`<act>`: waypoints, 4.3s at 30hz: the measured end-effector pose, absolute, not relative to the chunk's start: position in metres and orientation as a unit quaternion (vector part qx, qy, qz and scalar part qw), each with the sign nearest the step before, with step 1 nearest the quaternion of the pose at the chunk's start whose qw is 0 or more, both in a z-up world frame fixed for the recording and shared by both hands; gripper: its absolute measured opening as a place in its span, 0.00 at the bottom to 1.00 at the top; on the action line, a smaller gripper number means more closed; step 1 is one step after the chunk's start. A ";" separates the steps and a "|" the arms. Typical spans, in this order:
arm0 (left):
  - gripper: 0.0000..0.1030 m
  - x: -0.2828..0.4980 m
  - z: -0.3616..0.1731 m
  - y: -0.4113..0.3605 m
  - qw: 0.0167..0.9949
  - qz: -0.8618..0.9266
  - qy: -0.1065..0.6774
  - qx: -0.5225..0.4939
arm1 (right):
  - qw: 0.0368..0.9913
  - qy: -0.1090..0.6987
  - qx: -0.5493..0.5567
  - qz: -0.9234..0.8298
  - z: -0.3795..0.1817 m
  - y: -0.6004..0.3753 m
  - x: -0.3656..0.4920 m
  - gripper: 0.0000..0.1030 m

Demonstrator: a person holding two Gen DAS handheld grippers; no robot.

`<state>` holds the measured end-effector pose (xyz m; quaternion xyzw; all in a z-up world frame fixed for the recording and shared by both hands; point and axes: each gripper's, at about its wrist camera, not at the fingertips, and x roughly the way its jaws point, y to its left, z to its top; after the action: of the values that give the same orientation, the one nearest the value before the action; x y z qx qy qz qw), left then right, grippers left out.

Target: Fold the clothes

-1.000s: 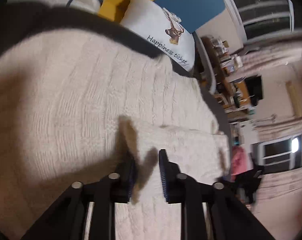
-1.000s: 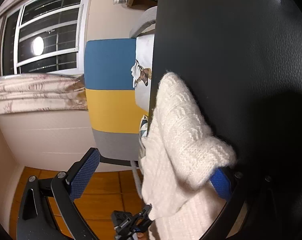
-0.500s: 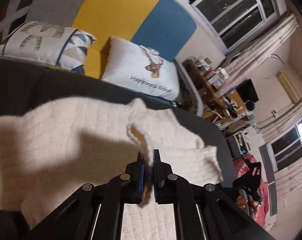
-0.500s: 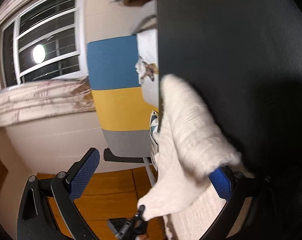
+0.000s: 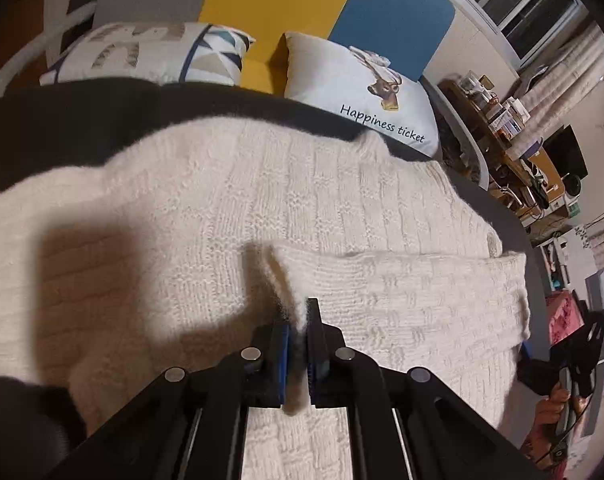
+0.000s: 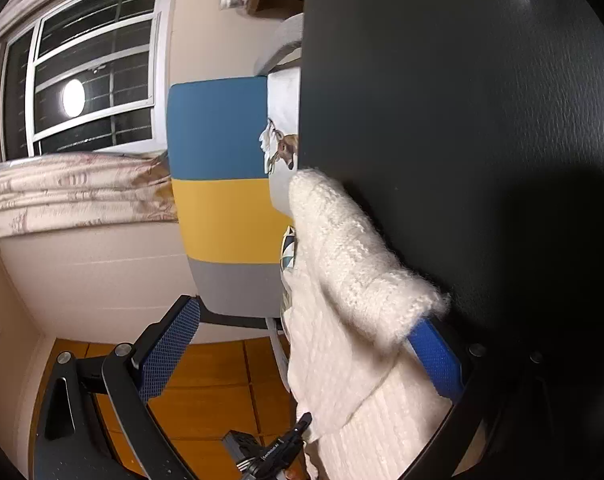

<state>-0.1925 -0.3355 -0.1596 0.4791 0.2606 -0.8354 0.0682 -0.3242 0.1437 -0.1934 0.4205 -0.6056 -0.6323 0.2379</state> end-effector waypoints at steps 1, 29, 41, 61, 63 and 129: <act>0.05 -0.190 -0.157 -0.336 0.069 -0.837 0.259 0.477 | 0.240 -0.603 0.421 -0.633 -0.193 0.143 -0.324 0.99; 0.17 -0.209 -0.106 -0.339 0.027 -0.842 0.253 0.475 | 0.312 -0.512 0.447 -0.664 -0.161 0.123 -0.330 0.99; 0.24 -0.369 -0.094 -0.158 -0.223 -0.800 0.146 0.537 | 0.337 -0.494 0.460 -0.656 -0.165 0.121 -0.316 0.99; 0.27 -0.447 -0.142 -0.068 -0.334 -0.719 0.056 0.607 | 0.327 -0.509 0.453 -0.655 -0.181 0.121 -0.323 0.98; 0.27 -0.449 -0.146 -0.065 -0.337 -0.709 0.053 0.617 | 0.321 -0.509 0.447 -0.662 -0.181 0.122 -0.323 0.98; 0.18 -0.295 -0.163 -0.187 -0.187 -0.837 0.099 0.505 | 0.222 -0.541 0.412 -0.699 -0.184 0.127 -0.319 0.06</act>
<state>-0.2949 -0.1875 -0.1631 0.5049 0.0986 -0.8369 -0.1869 -0.3191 0.1275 -0.1842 0.4118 -0.5410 -0.6989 0.2219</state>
